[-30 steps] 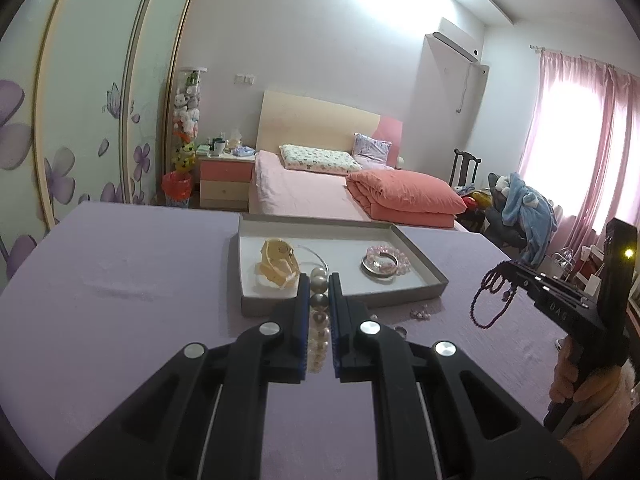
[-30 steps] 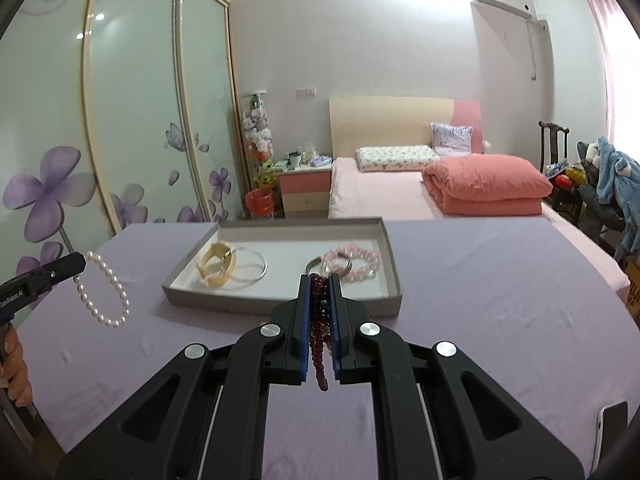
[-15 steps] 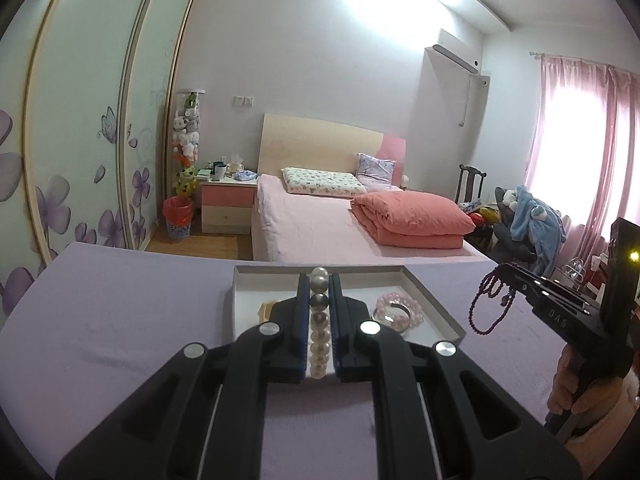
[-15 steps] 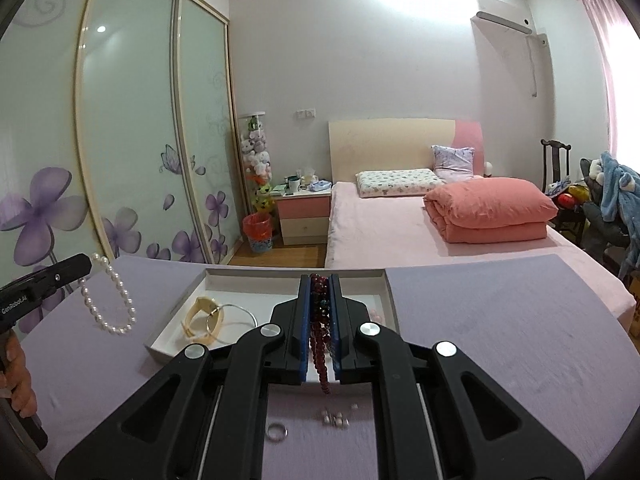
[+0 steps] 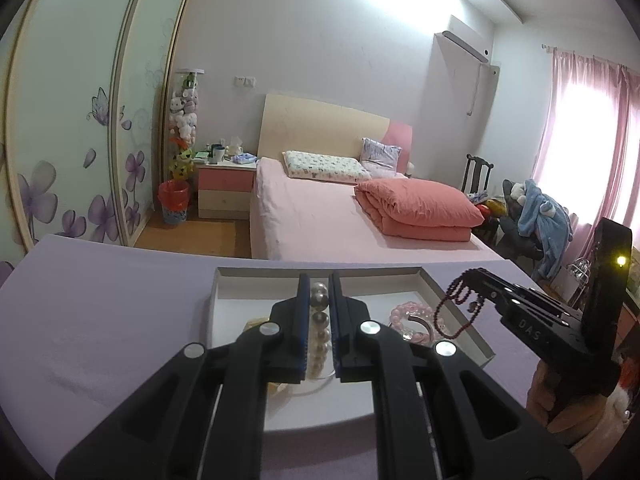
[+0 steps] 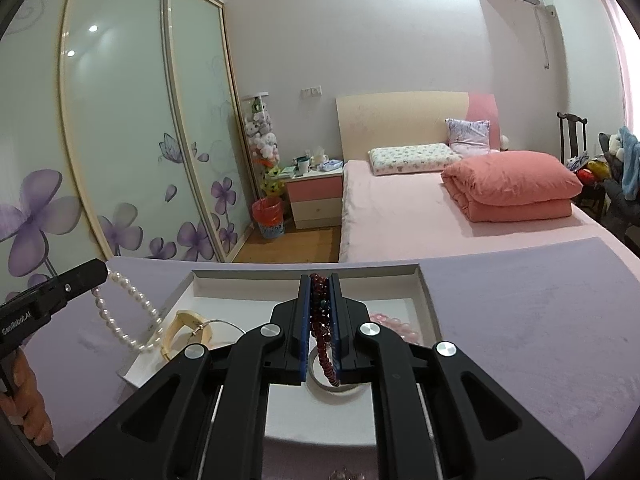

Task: Organize jewelry
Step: 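Lower both items into the tray and open both tools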

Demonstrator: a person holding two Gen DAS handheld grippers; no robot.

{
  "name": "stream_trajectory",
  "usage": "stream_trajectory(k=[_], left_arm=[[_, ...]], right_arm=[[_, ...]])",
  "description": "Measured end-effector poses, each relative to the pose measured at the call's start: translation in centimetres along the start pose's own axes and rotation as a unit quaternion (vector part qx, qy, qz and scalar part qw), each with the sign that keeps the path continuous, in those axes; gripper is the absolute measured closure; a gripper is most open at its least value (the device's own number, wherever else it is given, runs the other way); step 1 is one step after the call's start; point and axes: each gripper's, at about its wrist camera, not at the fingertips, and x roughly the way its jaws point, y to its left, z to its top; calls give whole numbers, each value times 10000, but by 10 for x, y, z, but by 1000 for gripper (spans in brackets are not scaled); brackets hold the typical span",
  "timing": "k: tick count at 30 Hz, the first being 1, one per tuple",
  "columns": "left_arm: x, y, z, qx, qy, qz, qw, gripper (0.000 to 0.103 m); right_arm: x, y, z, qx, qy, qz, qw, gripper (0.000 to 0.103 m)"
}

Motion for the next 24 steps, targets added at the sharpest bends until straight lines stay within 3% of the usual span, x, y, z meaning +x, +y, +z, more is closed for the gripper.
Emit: stream_trajectory(k=[3,4,5,17,24], left_arm=[[11,2,0,24,54,-19,10000,93],[14,1,-1,34,70,-33,10000,93],[16,0,-1,41,81,-42,9999,93],[51,-16,-4,168,269,-226,9992,93],[71,-11,-11,1,454,-79,9989,88]], right_arm=[[3,-2,-4,35,47,14,10000,84],[4,-2,-5,51,55,34,10000,69],[2,-3,-6,65,29,34,10000,61],[1,-12,-14,111,98,67,9999,61],[3,-18,-15,179,152,111,9997,61]])
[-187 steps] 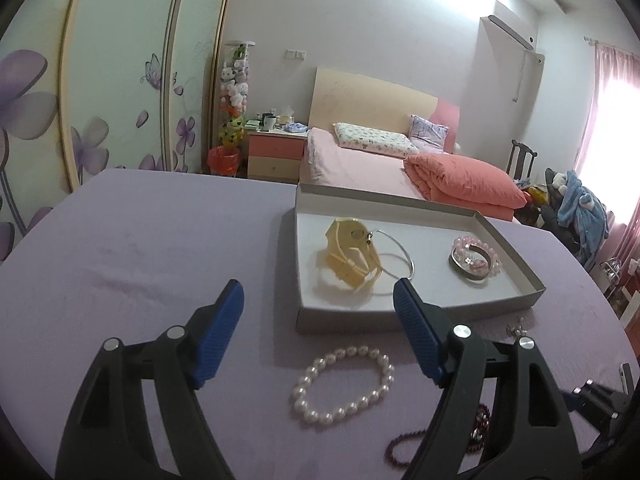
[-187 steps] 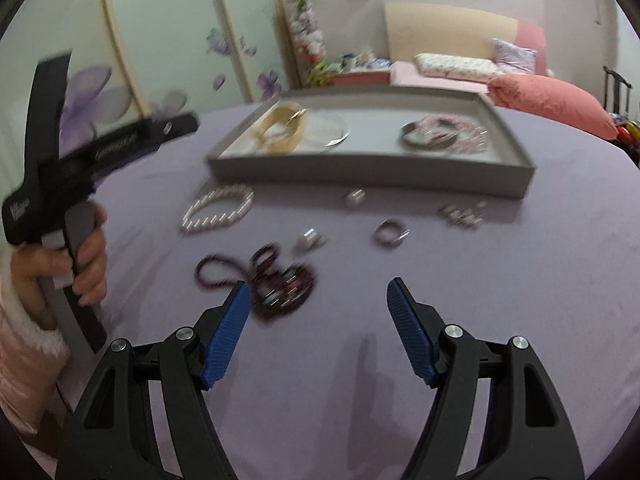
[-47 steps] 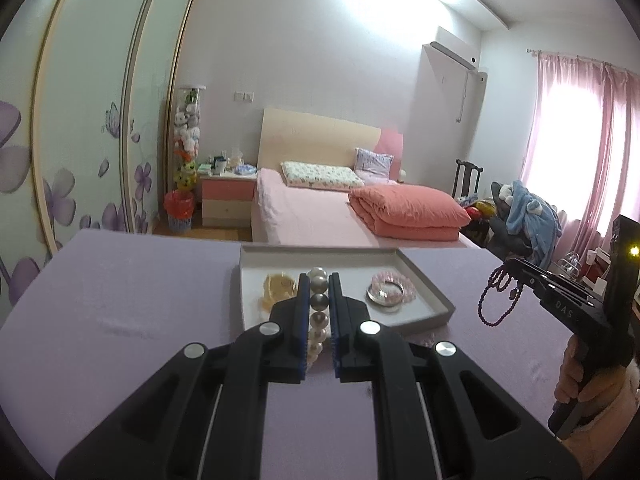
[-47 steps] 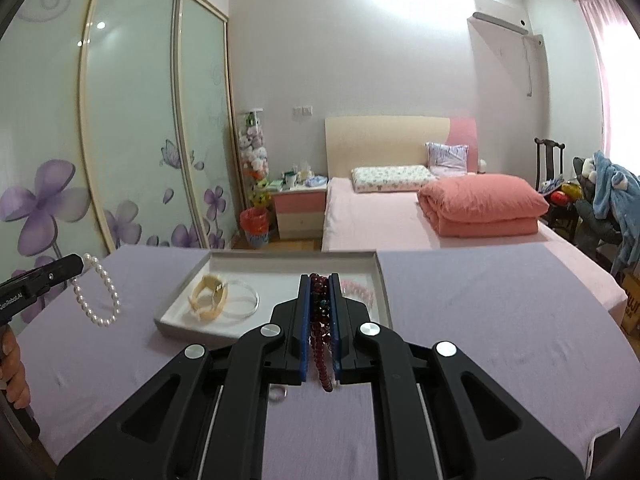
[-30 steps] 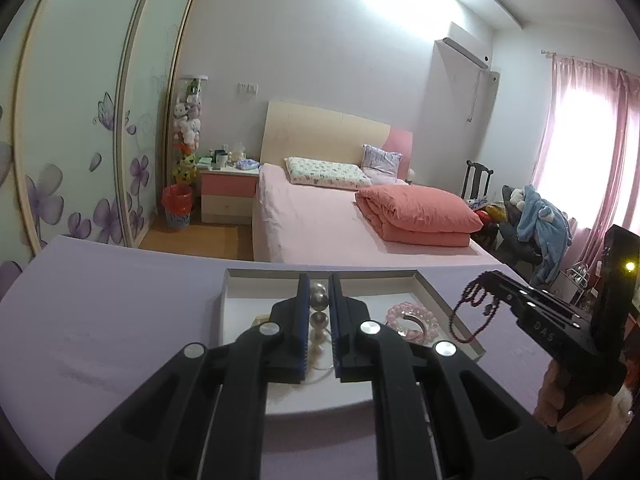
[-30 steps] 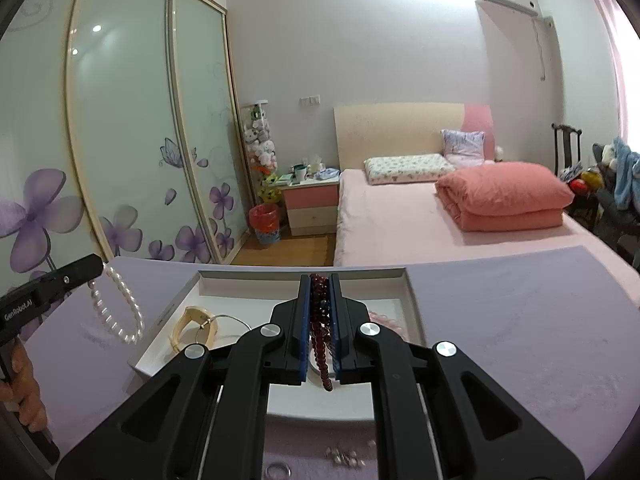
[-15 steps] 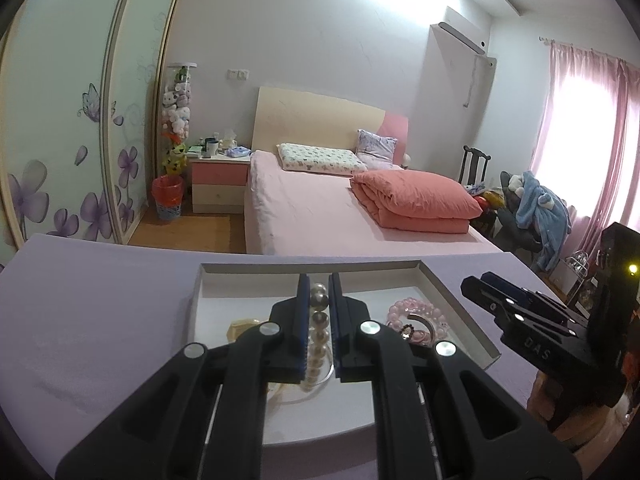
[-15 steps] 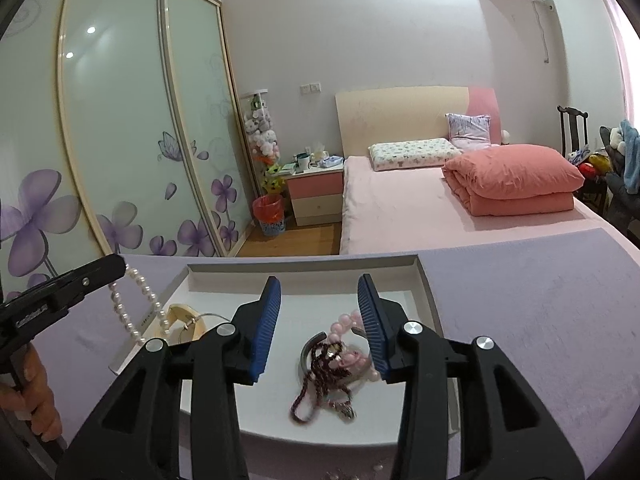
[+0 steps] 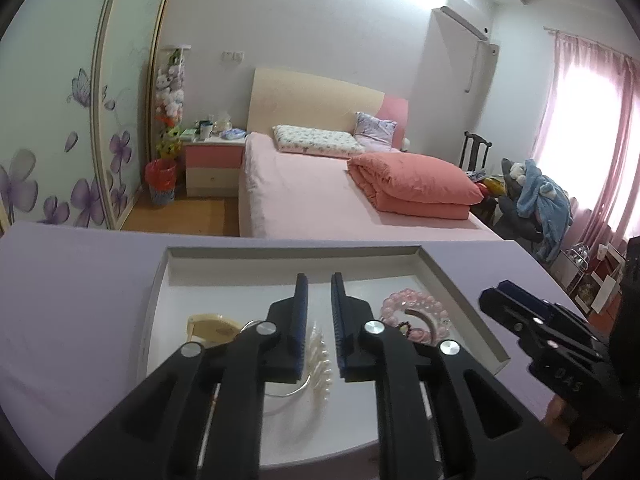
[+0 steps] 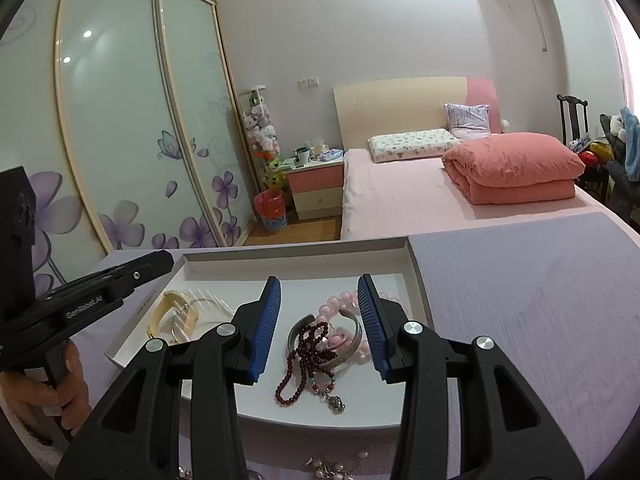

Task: Organize jewelry
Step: 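Lower both items into the tray and open both tools, then grasp the silver ring with the right tool while the left tool grasps a loose pearl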

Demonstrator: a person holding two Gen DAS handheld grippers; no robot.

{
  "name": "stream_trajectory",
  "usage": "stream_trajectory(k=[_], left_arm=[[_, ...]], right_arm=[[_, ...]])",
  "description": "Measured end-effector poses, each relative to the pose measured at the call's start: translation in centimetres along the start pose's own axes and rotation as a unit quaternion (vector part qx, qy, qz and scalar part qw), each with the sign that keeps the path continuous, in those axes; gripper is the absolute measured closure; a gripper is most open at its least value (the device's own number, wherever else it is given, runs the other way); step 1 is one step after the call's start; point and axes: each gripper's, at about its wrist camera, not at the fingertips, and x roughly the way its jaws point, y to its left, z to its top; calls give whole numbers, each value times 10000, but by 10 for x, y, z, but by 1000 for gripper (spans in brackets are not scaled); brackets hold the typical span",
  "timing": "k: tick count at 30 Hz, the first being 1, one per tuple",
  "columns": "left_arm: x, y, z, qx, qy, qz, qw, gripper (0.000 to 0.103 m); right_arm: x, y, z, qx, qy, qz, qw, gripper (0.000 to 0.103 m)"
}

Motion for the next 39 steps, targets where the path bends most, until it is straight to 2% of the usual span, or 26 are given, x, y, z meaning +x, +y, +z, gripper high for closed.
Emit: stream_trajectory(k=[22,31,39], left_arm=[[-19,12,-10,-120,38,182,9998,85],[-45,13,-37,-138,215,162,9995,79],[-75,5,-73,-118,454,-6,9989,71]], right_arm=[[-1,6,-10,-190,85,-8,9998,61],[-23,12,-31,-337,459,-118,9983,61],[-49,9,-69,-389,1102,-309,9927,61]])
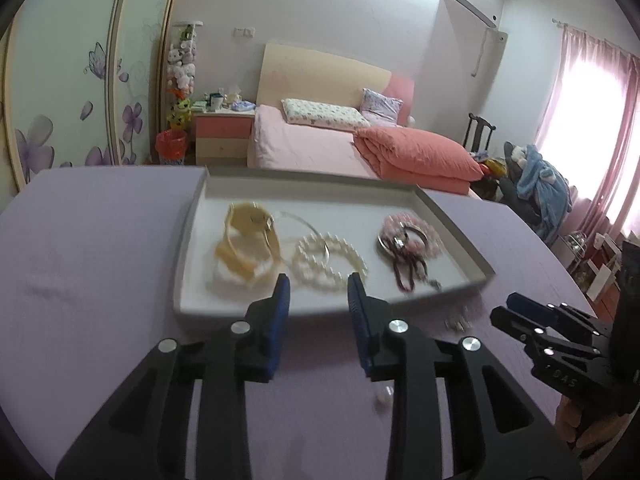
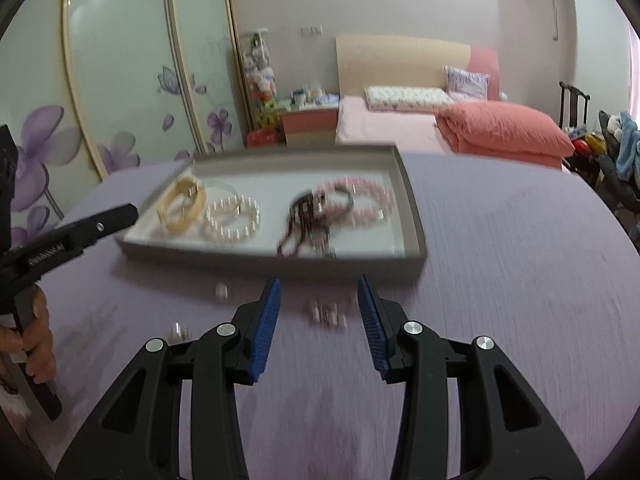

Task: Organize jewelry
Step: 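Grasp the silver ring with the right tool while the left tool grasps a loose pearl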

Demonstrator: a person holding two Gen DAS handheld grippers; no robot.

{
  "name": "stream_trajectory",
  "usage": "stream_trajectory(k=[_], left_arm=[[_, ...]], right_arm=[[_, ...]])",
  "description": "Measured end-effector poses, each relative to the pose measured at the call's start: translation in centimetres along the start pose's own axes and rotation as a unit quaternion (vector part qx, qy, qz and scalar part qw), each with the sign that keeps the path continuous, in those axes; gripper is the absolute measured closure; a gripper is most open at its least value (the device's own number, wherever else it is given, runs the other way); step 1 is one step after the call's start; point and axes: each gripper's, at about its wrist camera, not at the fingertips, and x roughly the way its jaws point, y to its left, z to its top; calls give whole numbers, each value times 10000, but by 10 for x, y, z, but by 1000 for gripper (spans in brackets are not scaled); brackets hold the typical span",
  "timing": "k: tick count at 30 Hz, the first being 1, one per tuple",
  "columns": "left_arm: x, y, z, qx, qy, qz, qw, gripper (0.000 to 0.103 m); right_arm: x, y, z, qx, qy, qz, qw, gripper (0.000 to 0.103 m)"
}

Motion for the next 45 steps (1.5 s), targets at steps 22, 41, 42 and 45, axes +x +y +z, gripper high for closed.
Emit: stream_trajectory(k=[22,41,42,45], left_arm=[[30,-55,-57,446,1171,33,9921,60],[27,-29,-48,147,1094,226,9936,87],[23,-20,-46,74,1039,281,9942,87],[12,4,-41,-122,899,443,9949,87]], right_arm=[[-20,-18,-35,503,275,-130,9983,61],[-9,0,-31,304,437,121,9985,61],[-7,3,-31,274,469,149,9984,62],[1,15,-28,127,610,245,9978,66]])
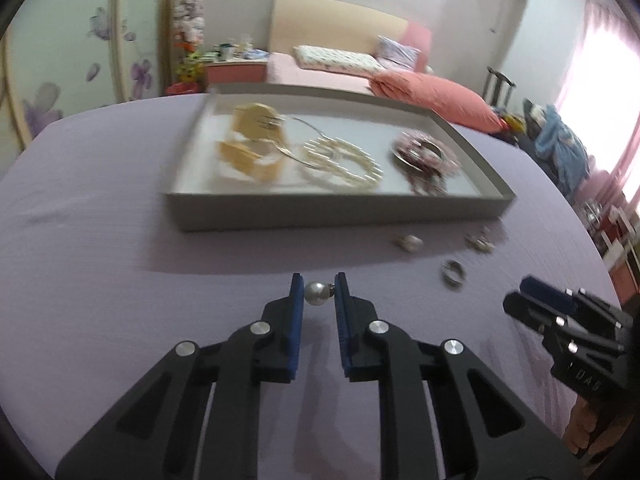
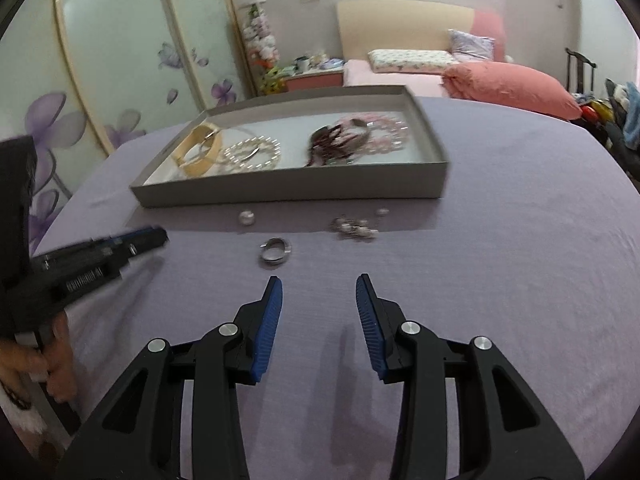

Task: Organize jewelry
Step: 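Grasp the silver ring with the right tool while the left tool grasps a loose pearl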

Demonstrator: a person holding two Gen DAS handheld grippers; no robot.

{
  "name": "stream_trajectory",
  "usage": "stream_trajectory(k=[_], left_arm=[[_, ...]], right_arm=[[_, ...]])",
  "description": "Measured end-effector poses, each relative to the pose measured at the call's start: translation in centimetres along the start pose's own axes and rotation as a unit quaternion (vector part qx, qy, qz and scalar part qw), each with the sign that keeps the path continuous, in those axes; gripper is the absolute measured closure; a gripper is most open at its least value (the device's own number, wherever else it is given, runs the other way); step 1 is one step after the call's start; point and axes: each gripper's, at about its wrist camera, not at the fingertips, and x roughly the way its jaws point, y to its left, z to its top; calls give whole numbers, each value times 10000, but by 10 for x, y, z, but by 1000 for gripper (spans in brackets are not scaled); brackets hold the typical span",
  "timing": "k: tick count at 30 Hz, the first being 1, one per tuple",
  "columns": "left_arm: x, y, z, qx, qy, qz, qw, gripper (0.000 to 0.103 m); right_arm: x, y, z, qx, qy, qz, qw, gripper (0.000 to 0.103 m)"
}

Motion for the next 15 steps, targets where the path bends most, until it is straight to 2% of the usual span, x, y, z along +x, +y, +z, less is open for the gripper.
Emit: stream_trajectory(k=[7,15], left_arm=[[-17,46,6,-410,-196,245,9987,87],[-24,66,8,-605,-290,276,9974,87]], right_arm=[[25,25,9,-287,378,55,9989,72],[41,37,23,-461,421,-202,9978,77]])
